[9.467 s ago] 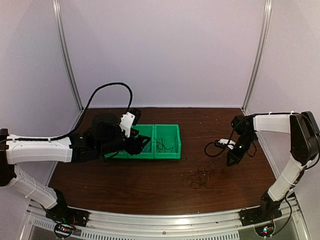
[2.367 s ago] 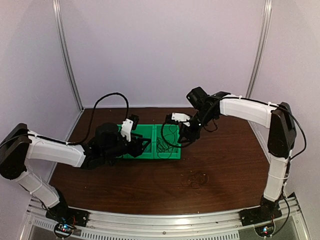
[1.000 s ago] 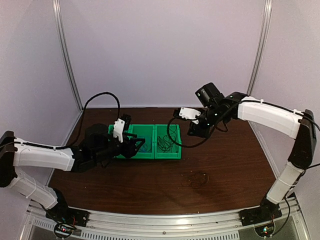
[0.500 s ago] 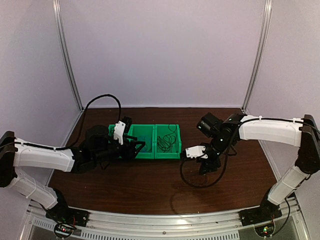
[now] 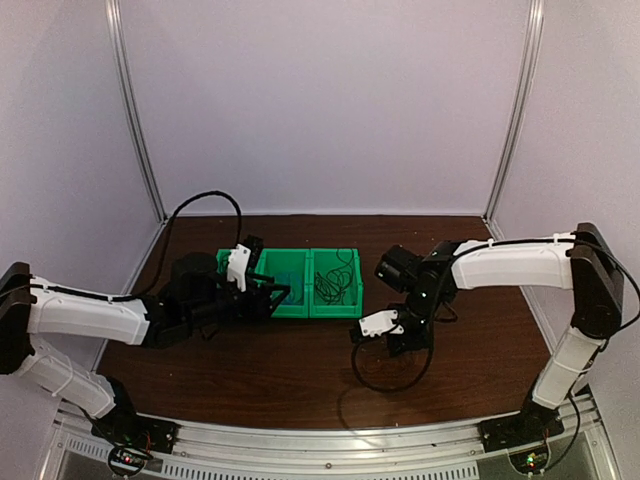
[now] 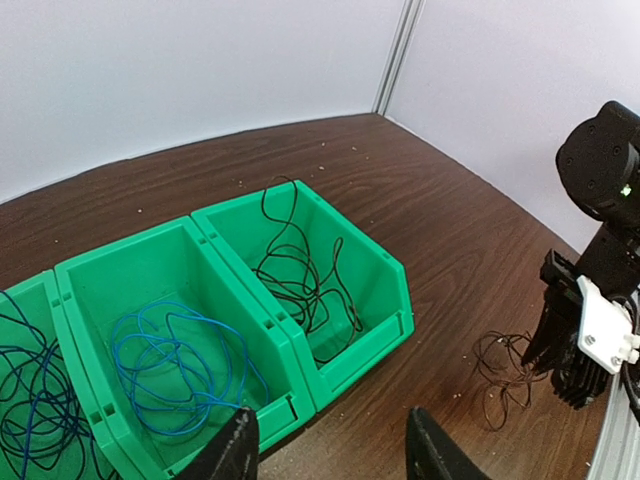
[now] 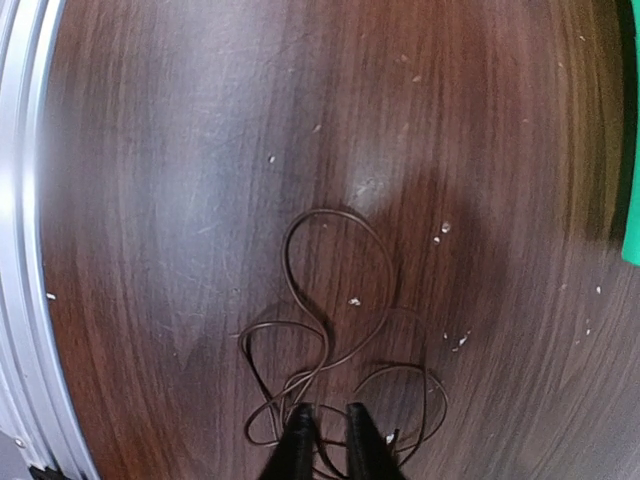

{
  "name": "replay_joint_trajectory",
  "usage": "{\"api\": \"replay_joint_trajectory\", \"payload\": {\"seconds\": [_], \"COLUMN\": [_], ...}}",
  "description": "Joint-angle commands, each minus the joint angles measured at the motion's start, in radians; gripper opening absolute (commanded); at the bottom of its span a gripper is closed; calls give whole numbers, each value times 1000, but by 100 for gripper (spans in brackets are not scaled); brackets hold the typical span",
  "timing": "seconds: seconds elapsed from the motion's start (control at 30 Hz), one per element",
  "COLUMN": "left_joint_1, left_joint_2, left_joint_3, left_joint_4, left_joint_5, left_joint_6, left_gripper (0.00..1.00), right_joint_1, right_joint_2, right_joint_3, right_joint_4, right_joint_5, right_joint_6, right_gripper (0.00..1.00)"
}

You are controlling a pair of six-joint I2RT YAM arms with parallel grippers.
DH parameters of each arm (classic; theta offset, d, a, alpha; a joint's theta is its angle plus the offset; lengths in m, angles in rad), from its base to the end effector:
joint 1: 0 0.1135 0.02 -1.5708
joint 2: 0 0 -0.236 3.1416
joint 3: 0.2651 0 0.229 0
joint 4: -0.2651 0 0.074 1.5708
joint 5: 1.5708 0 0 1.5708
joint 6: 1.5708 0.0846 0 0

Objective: Untangle the cables

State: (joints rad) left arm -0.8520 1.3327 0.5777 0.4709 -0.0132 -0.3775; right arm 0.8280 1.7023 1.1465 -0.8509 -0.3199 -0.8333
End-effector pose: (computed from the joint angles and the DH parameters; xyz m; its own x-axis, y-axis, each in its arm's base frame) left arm 0.2107 -0.2391 0.1906 -0.4459 -0.0501 -0.8937 0.6238 0.6987 -0.3504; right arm 0.1803 0.2357 0.1296 0.0945 -0.9359 -0.3395 -0.9874 -0.1316 0.0877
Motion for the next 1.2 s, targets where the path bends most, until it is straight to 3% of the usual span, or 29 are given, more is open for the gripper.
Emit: {"api": "replay_joint_trajectory", "payload": {"seconds": [0.0,0.43,0.77,0.87,1.0,1.1,1.17], "left_joint_1": [-11,-205,-213,-213,-213,-213,-212], "left_joint_2": [37,368,514,548,578,598,607], "left_joint_3": [-7,193,264,272,269,282,287], "left_joint_4": [91,239,318,345,418,404,406], "left_joint_5": [67,134,142,182,254,255,248], "left_joint_6": [-34,-43,-124,-137,-164,-174,-178], "left_gripper": [51,51,46,44,47,40,29], "right_joint_1": [7,-15,-18,-19,-21,-24,-26], "right_joint_2": [-14,-148,-182,-191,-202,-210,-215], "right_joint_3": [61,301,322,324,321,323,326], "right_joint_4": [-34,-175,-172,-172,-166,-165,-165], "right_joint_5": [17,-119,-158,-159,-157,-158,-166], "right_joint_6": [12,71,85,90,92,95,98], "right_gripper": [1,0,0,0,0,0,0]}}
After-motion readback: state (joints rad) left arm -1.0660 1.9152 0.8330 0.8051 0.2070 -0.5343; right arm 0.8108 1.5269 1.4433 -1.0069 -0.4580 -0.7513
